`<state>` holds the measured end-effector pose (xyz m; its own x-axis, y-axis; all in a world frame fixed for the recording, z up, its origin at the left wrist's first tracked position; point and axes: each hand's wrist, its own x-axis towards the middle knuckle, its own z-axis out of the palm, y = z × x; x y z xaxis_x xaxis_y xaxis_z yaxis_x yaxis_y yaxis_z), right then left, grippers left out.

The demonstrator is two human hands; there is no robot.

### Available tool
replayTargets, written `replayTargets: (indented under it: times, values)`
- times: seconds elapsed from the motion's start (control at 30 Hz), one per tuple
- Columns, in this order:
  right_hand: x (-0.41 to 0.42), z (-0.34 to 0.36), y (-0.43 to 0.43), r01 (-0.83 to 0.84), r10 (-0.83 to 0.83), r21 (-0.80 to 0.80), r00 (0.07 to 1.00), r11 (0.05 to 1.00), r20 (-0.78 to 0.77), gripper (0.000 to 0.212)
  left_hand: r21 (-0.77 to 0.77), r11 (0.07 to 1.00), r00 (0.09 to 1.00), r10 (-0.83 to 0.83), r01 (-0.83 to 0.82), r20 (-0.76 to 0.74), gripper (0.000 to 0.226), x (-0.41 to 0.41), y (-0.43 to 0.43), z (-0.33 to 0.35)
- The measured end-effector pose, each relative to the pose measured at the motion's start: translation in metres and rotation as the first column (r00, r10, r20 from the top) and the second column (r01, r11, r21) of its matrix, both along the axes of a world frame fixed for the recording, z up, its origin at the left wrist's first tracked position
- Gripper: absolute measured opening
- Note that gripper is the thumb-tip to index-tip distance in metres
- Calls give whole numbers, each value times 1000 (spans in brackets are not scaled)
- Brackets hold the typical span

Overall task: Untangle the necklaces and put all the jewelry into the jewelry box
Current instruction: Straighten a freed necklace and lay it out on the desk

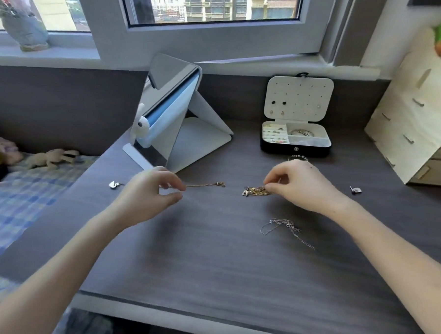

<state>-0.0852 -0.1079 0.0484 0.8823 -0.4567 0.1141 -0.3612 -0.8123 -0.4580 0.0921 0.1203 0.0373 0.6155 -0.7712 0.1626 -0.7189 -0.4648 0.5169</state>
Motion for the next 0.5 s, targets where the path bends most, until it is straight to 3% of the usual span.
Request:
replayTargets:
  times: [0.13, 0.27, 0.5]
  values:
    - [-47, 5, -12, 86, -81, 52, 993, 995, -87, 13, -10, 985, 984, -175, 174, -23, 4, -50, -43, -1]
    - [-72, -1, -4, 73, -62, 97, 992, 993, -114, 10, -17, 966, 965, -257, 256, -56, 4, -82, -81, -5]
    - [-77, -17, 9, -10, 12, 29, 998, 1000, -67, 6, -106, 956, 945, -289, 275, -153, 3, -99, -109, -8]
